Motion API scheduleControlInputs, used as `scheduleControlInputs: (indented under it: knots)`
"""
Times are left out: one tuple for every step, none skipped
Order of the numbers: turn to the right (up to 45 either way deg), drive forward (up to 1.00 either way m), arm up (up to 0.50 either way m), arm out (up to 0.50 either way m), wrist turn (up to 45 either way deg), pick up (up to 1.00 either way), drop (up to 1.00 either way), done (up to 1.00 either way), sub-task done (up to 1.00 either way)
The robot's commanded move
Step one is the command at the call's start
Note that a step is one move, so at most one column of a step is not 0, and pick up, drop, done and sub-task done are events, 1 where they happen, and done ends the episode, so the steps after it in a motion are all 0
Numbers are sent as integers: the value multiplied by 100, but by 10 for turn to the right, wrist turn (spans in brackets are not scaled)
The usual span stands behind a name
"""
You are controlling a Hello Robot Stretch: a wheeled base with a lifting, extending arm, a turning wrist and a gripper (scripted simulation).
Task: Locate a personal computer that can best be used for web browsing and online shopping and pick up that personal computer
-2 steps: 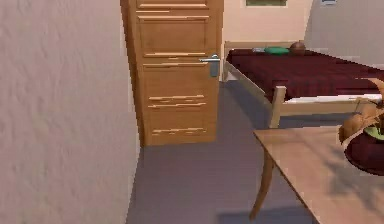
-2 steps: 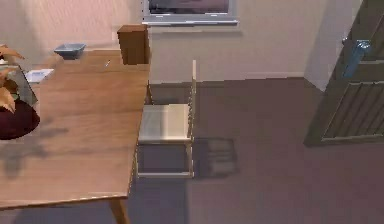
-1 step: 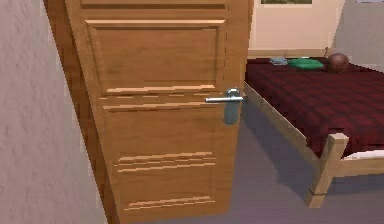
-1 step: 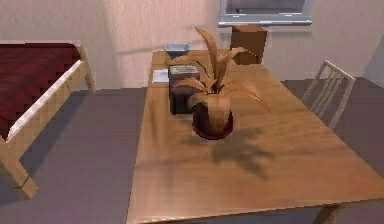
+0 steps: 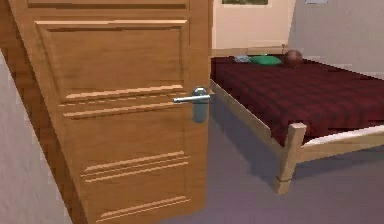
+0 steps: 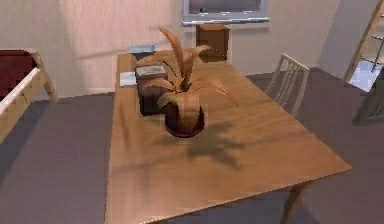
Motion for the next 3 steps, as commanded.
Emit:
scheduleControlInputs:
  knots:
    - [0, 30, 0, 0, 0, 0, 0, 0, 0]
    - [270, 0, 0, 0, 0, 0, 0, 0, 0]
    - [0, 30, 0, 0, 0, 0, 0, 0, 0]
